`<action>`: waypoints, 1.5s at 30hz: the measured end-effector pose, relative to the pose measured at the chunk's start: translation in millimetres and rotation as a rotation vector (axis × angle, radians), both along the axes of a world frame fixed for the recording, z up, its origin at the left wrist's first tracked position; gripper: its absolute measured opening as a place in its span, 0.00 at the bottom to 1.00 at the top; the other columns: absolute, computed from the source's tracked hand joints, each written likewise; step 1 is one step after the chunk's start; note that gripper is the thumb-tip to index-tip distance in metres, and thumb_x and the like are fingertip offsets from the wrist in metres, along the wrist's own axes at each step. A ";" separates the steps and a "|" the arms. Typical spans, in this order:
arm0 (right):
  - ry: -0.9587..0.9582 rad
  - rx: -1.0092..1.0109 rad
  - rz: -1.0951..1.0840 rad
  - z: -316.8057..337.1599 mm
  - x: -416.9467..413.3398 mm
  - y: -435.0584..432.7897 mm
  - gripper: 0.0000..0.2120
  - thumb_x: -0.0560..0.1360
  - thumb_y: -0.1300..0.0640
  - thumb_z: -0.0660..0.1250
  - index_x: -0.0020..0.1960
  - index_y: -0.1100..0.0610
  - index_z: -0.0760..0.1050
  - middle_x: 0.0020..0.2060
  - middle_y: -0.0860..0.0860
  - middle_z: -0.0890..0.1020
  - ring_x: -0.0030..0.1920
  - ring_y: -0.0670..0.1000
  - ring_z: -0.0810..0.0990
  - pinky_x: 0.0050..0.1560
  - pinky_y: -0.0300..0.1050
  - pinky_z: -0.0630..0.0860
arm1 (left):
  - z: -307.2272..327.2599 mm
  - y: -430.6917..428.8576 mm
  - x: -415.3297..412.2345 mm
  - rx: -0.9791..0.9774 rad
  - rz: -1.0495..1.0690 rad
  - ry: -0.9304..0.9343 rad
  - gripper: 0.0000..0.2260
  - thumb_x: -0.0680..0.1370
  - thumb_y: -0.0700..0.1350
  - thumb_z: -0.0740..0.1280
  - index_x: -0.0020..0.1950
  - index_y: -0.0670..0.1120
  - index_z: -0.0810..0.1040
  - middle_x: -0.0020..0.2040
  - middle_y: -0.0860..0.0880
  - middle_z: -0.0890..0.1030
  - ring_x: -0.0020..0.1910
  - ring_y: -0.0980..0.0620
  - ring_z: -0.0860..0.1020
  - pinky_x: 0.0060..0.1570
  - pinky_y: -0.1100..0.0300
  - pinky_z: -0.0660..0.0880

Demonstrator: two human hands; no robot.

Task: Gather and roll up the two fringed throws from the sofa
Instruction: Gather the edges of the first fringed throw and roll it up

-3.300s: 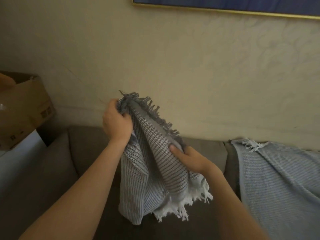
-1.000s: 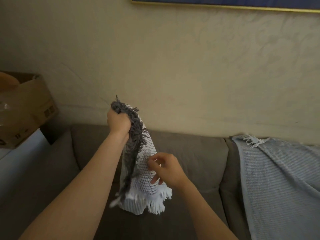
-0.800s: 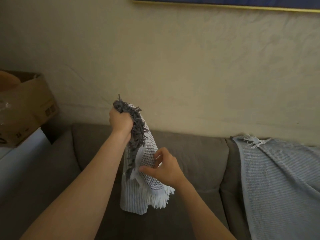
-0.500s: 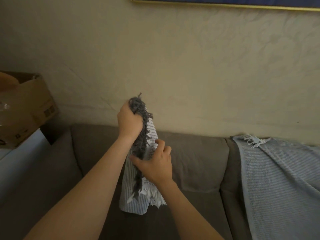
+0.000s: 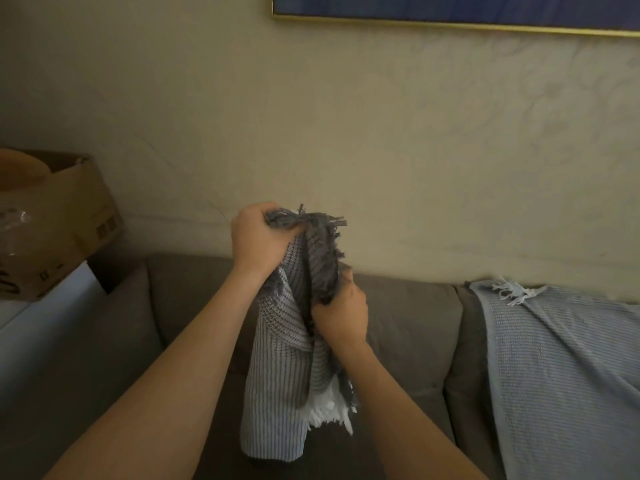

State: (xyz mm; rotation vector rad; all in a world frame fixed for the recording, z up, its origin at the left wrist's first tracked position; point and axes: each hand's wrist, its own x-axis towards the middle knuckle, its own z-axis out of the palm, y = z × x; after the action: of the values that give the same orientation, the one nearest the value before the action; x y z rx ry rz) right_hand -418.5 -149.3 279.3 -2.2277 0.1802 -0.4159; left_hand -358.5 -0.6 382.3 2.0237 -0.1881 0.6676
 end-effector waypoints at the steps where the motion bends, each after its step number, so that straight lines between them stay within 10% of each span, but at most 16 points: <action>1: 0.023 -0.024 -0.018 -2.3 1.3 -6.6 0.23 0.68 0.56 0.67 0.63 0.56 0.72 0.45 0.53 0.81 0.48 0.60 0.82 0.40 0.54 0.80 | 1.4 3.0 -0.7 -0.004 -0.006 -0.004 0.17 0.70 0.59 0.79 0.36 0.46 0.83 0.32 0.51 0.83 0.35 0.49 0.82 0.35 0.47 0.78; 6: 0.116 -0.053 0.050 1.9 8.8 -35.5 0.04 0.69 0.62 0.68 0.44 0.59 0.76 0.36 0.55 0.81 0.41 0.61 0.81 0.35 0.51 0.75 | 2.3 9.1 -4.2 -0.005 0.064 -0.036 0.12 0.71 0.56 0.80 0.38 0.50 0.85 0.33 0.56 0.83 0.34 0.55 0.81 0.34 0.52 0.78; 10: 0.203 -0.030 0.080 15.5 15.0 -57.8 0.12 0.70 0.62 0.61 0.32 0.57 0.59 0.26 0.57 0.68 0.28 0.56 0.67 0.30 0.48 0.58 | -8.9 14.9 -3.8 -0.009 0.200 0.002 0.11 0.74 0.56 0.79 0.42 0.49 0.86 0.35 0.55 0.83 0.35 0.54 0.81 0.35 0.49 0.80; 17: 0.286 0.149 0.432 24.1 -6.8 -77.9 0.17 0.71 0.36 0.77 0.51 0.46 0.80 0.43 0.39 0.85 0.41 0.38 0.83 0.41 0.34 0.79 | -22.3 27.1 -2.8 -0.132 0.104 0.159 0.10 0.80 0.55 0.75 0.51 0.48 0.87 0.43 0.53 0.86 0.46 0.49 0.84 0.50 0.50 0.81; 21: 0.694 -0.258 0.596 19.3 -7.4 -89.8 0.30 0.68 0.46 0.80 0.67 0.50 0.77 0.59 0.47 0.84 0.58 0.51 0.83 0.60 0.52 0.81 | -35.5 24.9 -13.3 0.030 0.030 0.402 0.10 0.79 0.55 0.75 0.49 0.48 0.87 0.42 0.51 0.86 0.45 0.50 0.83 0.46 0.55 0.77; 28: 0.954 -0.090 0.683 36.1 -17.2 -84.2 0.25 0.72 0.57 0.76 0.69 0.56 0.78 0.61 0.50 0.84 0.57 0.53 0.83 0.60 0.47 0.78 | -27.2 22.6 -15.3 0.511 -0.076 0.689 0.09 0.79 0.47 0.68 0.49 0.42 0.83 0.46 0.44 0.83 0.43 0.45 0.80 0.40 0.54 0.76; 35: 0.766 -0.548 0.334 30.4 20.8 -113.4 0.24 0.63 0.43 0.83 0.48 0.58 0.79 0.45 0.52 0.82 0.47 0.56 0.83 0.47 0.51 0.81 | -53.7 7.3 3.1 0.648 -0.069 0.672 0.12 0.78 0.46 0.71 0.37 0.42 0.76 0.35 0.44 0.79 0.34 0.45 0.78 0.30 0.58 0.68; 45: 0.481 -0.707 -0.100 -50.0 50.8 -154.7 0.00 0.79 0.59 0.65 0.50 0.54 0.74 0.48 0.55 0.83 0.52 0.60 0.82 0.50 0.52 0.70 | -98.4 -15.7 51.3 0.827 0.187 0.493 0.07 0.85 0.47 0.64 0.57 0.46 0.79 0.58 0.41 0.83 0.56 0.37 0.81 0.47 0.48 0.70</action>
State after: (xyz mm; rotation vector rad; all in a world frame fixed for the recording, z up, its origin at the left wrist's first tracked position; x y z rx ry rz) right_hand -367.7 -304.0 229.4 -3.0019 0.4555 0.0349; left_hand -307.2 -16.3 283.8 2.9602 0.0342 0.1716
